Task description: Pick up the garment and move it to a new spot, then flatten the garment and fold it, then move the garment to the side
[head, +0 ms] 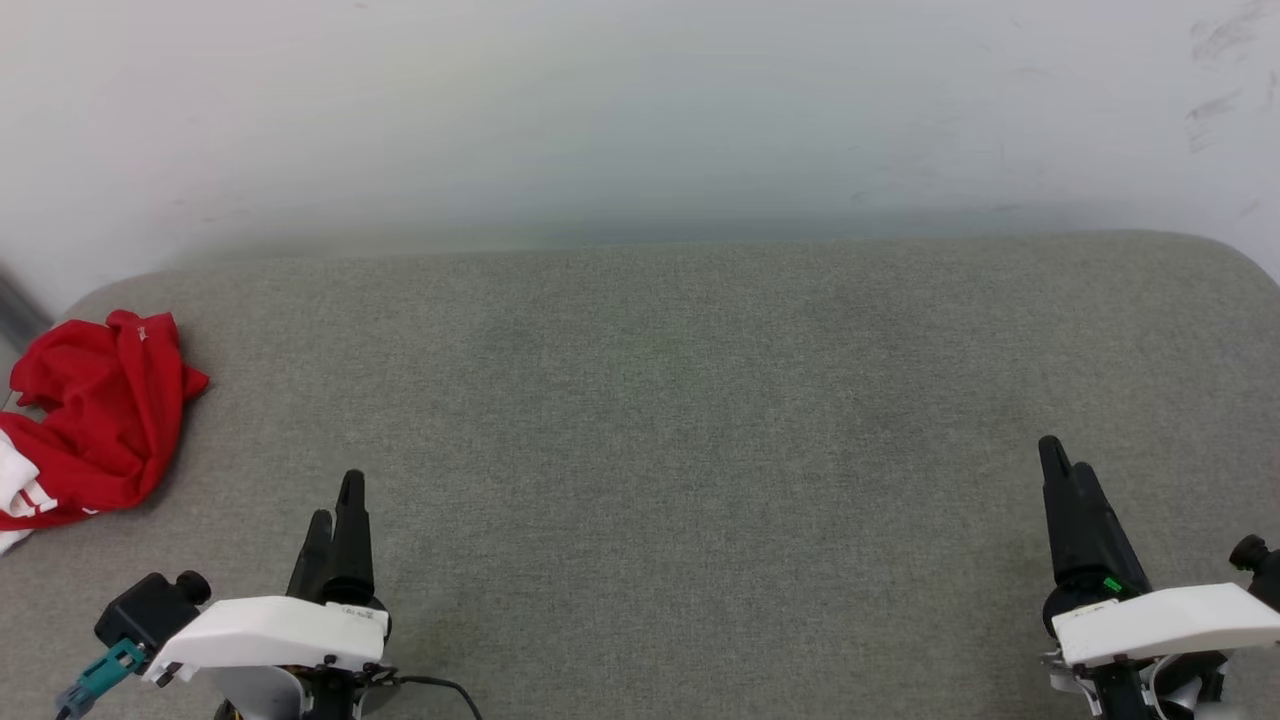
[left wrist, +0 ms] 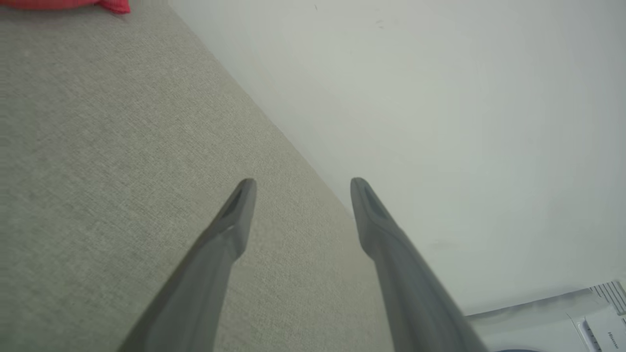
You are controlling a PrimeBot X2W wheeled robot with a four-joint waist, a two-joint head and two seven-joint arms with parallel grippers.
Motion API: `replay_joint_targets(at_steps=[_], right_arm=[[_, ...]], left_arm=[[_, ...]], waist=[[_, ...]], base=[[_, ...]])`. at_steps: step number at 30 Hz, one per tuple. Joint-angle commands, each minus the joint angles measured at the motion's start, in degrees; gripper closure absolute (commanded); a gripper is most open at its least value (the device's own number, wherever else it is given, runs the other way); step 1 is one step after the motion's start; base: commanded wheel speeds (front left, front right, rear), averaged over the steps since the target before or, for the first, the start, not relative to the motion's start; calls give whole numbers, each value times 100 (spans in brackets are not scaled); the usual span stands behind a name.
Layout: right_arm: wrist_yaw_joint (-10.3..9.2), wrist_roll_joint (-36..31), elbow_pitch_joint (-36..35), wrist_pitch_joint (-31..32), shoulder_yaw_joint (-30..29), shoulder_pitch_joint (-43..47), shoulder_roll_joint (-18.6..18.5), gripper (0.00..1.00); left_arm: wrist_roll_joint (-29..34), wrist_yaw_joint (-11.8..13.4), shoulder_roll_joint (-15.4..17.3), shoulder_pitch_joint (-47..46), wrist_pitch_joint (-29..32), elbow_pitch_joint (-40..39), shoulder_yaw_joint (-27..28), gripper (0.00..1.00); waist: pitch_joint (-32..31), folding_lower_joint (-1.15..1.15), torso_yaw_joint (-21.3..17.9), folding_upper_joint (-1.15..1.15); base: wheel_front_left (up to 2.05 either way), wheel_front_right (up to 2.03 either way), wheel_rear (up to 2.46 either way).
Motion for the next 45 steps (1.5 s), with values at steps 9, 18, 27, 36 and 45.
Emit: replay_joint_targets(at_steps=[9,18,27,36,45], right_arm=[[0,-888,-173,-215,97,67,-1,0],[0,-1607,-276,-376,155,143,0,0],[0,-2234,-328,-526,185,231,1,0],[0,-2828,-393,-664,223,284,2,0],[0,-3330,-501,-787,169,347,3,0]], left_arm=[[981,170,15,71,-205,-187,-166,0],[1710,251,16,139,-366,-282,-301,0],[2338,311,17,230,-514,-355,-410,0],[2911,344,18,280,-648,-420,-517,0],[3455,346,25,339,-775,-484,-580,0]], waist=[[-5,0,11,0],[-10,0,26,0],[-15,0,33,0],[-14,0,47,0],[-12,0,50,0]], base=[[0,0,0],[0,0,0],[0,0,0],[0,0,0],[0,0,0]])
